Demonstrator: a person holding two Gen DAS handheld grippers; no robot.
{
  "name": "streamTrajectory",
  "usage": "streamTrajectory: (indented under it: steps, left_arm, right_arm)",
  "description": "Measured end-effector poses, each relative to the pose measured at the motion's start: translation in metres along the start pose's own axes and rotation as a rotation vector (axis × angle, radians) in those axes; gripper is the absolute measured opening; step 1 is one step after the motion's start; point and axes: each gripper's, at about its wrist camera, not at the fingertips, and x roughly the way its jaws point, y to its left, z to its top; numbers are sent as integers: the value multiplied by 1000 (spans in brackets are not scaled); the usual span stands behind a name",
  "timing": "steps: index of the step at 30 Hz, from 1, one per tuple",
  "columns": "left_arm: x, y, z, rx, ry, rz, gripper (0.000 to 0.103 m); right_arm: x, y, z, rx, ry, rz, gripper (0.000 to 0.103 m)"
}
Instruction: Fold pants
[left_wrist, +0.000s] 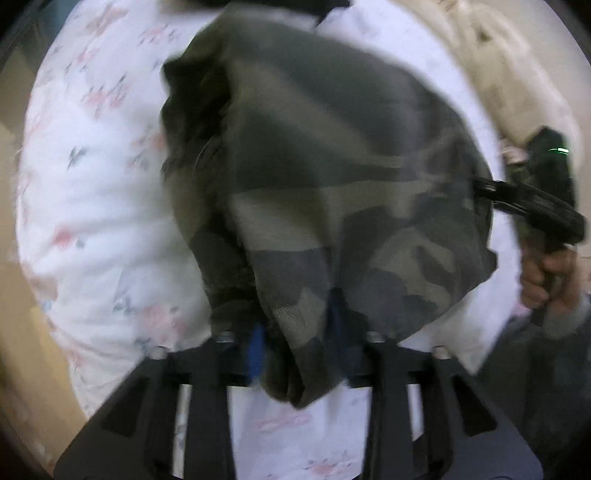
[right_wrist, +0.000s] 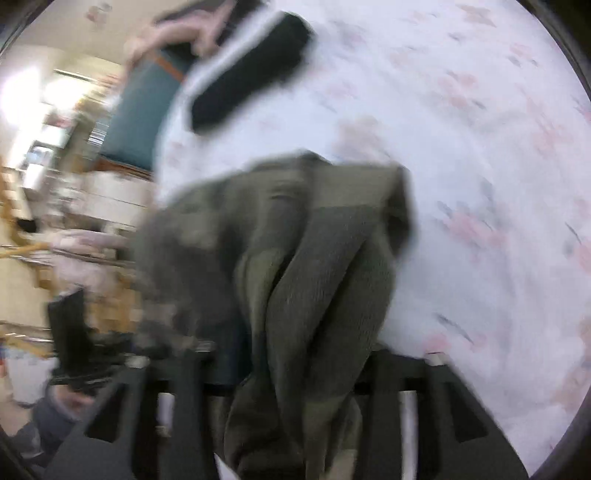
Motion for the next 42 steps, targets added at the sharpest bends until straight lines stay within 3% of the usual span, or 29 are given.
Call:
streamTrajectory:
  steps: [1,7,11,16,22,26,28,30,34,39,42]
  left_arm:
    - [-2,0,-1,8,-13,8,43]
    - [-33,10,-1,-8,-156,56,43]
    - [-48,3,3,29,-265,146,41]
    - [-58,6,9,26,-319,58,42]
    - [-75,-19,22,138,-437,59,42]
    - [-63,-41,42,186,-436,113,42]
    - [-50,-40,60,170,-431,199,42]
    - [-38,-29,77,126,-408,237,44]
    - [-25,-6,106,58,-390,225,45]
    - [-20,20,122,-26,-383,203,63]
    - [-25,27,116,-46,-374,161,64]
  right_arm:
    - [-5,1,-5,-11,-10,-62,62]
    - [-62,1,-39,22,-189,-63,62]
    - [-67,5,-58,7,-192,-44,62]
    - [-57,18,-46,-1,-182,-52,62]
    - [-53,24,-36,-13,-228,-8,62]
    - [-48,34,-26,-69,-269,-47,59]
    - [-46,30,-18,-62,-287,-61,59]
    - [-42,20,-9,-32,-280,-57,59]
    - [-31,0,5,21,-261,-115,59]
    - [-18,-18,18,64,-229,-213,59]
    - [-26,-36,18,164,-233,-102,59]
